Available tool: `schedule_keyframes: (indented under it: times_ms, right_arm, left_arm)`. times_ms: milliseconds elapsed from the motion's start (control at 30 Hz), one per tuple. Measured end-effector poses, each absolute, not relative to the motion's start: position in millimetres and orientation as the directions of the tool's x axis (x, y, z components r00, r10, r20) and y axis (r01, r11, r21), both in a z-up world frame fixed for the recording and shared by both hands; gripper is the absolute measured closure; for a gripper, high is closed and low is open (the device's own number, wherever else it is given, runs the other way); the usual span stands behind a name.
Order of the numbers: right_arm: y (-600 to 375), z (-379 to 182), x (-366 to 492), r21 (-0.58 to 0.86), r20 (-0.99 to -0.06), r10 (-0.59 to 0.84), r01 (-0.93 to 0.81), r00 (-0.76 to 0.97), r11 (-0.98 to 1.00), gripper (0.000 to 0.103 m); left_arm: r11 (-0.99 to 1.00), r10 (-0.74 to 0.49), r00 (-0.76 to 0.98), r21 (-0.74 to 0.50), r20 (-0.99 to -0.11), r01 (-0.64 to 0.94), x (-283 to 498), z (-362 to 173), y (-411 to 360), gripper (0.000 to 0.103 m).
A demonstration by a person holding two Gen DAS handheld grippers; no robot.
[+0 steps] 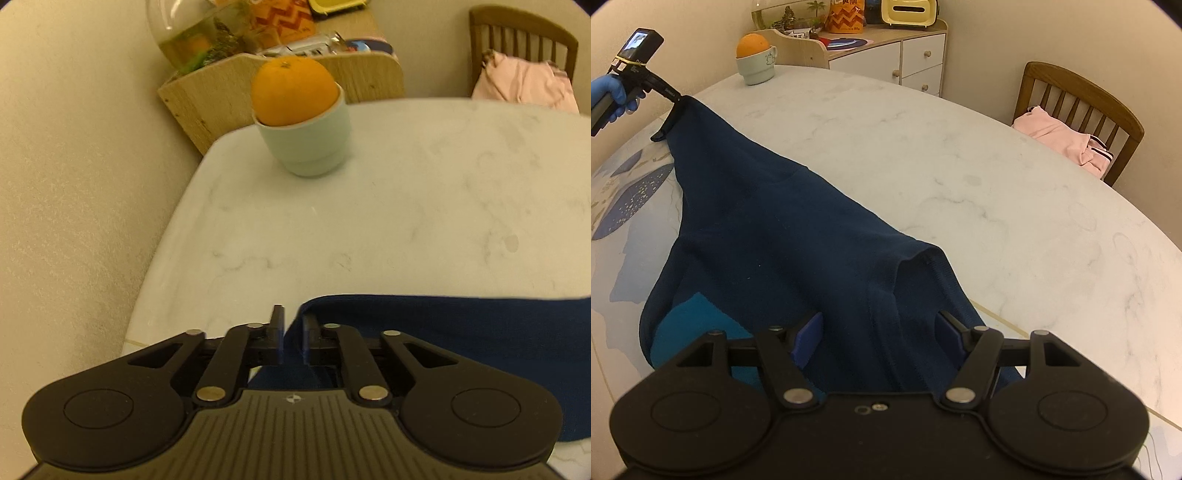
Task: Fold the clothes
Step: 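Open the left gripper and release the sleeve onto the table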
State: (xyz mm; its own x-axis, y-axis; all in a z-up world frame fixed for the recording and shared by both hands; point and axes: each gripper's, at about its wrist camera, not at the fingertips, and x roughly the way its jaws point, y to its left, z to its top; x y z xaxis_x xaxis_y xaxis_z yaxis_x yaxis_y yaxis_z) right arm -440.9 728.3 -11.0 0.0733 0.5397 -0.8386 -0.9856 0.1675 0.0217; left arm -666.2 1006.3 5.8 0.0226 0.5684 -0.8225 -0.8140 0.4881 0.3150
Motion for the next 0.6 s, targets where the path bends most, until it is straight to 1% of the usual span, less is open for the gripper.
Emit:
schedule_keyframes:
  times_ms: [33, 67, 100, 133, 233, 300, 400, 500, 600]
  right_arm:
    - [728.4, -11.4, -440.8, 0.025, -0.838, 0.54, -0.985, 0.072, 0.17, 0.0]
    - [728.3, -11.8, -440.9, 0.028, -0.838, 0.541, -0.985, 0.071, 0.173, 0.0]
    - [727.6, -12.4, -441.5, 0.033, -0.837, 0.542, -0.984, 0.068, 0.176, 0.0]
    - [727.7, -12.8, -441.3, 0.038, -0.837, 0.544, -0.983, 0.066, 0.177, 0.0]
    - [727.6, -14.2, -441.4, 0.05, -0.836, 0.546, -0.983, 0.055, 0.177, 0.0]
    - [728.2, -14.9, -441.7, 0.055, -0.836, 0.546, -0.984, 0.049, 0.172, 0.0]
    - [729.6, -16.5, -443.5, 0.057, -0.837, 0.546, -0.984, 0.046, 0.171, 0.0]
    - [731.1, -17.6, -446.2, 0.056, -0.838, 0.543, -0.985, 0.044, 0.166, 0.0]
    - [731.6, -18.1, -447.8, 0.055, -0.84, 0.541, -0.985, 0.042, 0.162, 0.0]
  left_arm:
    - [0.468, 0.577, 0.016, 0.314, -0.816, -0.826, -671.9, 10.0, 1008.9, 0.06]
    - [0.448, 0.587, 0.01, 0.314, -0.81, -0.837, -677.7, 14.3, 1011.4, 0.043]
    - [0.422, 0.608, 0.003, 0.32, -0.794, -0.849, -685.5, 20.3, 1012.0, 0.019]
    - [0.423, 0.613, 0.009, 0.318, -0.79, -0.848, -692.8, 24.0, 1010.8, 0.016]
    - [0.432, 0.617, 0.017, 0.321, -0.787, -0.843, -713.0, 31.7, 1005.1, 0.016]
    - [0.483, 0.605, 0.047, 0.32, -0.795, -0.815, -721.6, 31.0, 993.4, 0.016]
    - [0.443, 0.664, -0.032, 0.427, -0.747, -0.788, -724.3, 27.4, 984.0, 0.015]
    - [0.324, 0.702, -0.161, 0.514, -0.693, -0.794, -727.7, 21.4, 1000.5, 0.017]
    - [0.295, 0.703, -0.116, 0.435, -0.702, -0.851, -731.5, 31.6, 1011.6, 0.017]
